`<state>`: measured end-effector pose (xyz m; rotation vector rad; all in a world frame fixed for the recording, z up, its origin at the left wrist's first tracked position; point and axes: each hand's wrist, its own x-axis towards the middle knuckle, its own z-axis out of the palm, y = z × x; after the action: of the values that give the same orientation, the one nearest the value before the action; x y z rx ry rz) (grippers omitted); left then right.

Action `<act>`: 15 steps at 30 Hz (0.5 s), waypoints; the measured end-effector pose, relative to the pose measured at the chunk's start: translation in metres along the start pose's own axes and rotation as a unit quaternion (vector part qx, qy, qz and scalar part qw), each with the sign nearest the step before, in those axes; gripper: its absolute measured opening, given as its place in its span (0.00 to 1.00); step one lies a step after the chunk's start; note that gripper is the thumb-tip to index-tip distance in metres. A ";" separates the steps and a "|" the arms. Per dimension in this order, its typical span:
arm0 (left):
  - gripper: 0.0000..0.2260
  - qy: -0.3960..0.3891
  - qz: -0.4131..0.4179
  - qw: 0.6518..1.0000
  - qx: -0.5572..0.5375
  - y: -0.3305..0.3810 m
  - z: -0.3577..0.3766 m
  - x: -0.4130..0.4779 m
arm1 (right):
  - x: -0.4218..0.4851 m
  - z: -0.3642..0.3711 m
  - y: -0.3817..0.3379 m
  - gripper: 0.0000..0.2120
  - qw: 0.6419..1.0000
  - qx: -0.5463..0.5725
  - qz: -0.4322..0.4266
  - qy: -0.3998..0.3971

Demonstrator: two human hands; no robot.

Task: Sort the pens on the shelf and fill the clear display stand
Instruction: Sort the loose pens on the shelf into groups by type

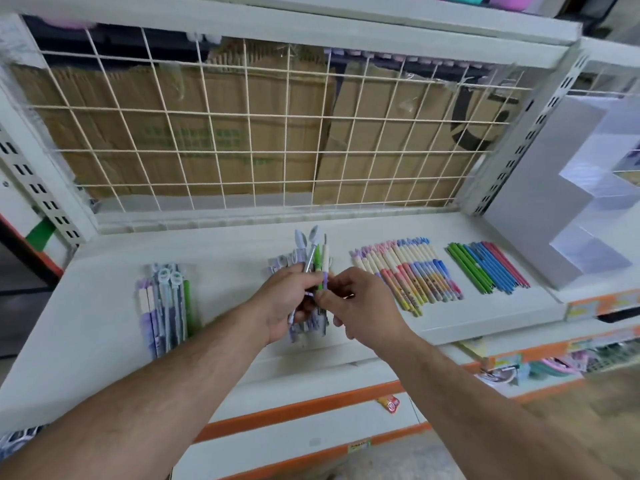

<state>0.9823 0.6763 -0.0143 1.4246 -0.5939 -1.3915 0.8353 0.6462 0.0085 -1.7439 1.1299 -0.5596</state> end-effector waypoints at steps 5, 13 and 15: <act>0.05 -0.018 0.012 0.999 0.032 0.000 0.008 -0.002 | 0.000 -0.006 -0.006 0.10 0.999 -0.020 0.032 0.001; 0.08 -0.013 0.012 0.994 0.108 -0.001 0.044 0.006 | 0.008 -0.036 0.008 0.05 0.991 -0.130 0.024 -0.021; 0.08 -0.011 0.014 0.993 0.117 0.001 0.061 0.009 | 0.010 -0.049 0.011 0.08 0.989 -0.140 0.027 -0.031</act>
<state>0.9280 0.6493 -0.0060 1.5818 -0.8091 -1.3505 0.7973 0.6130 0.0191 -1.9488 1.2547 -0.3231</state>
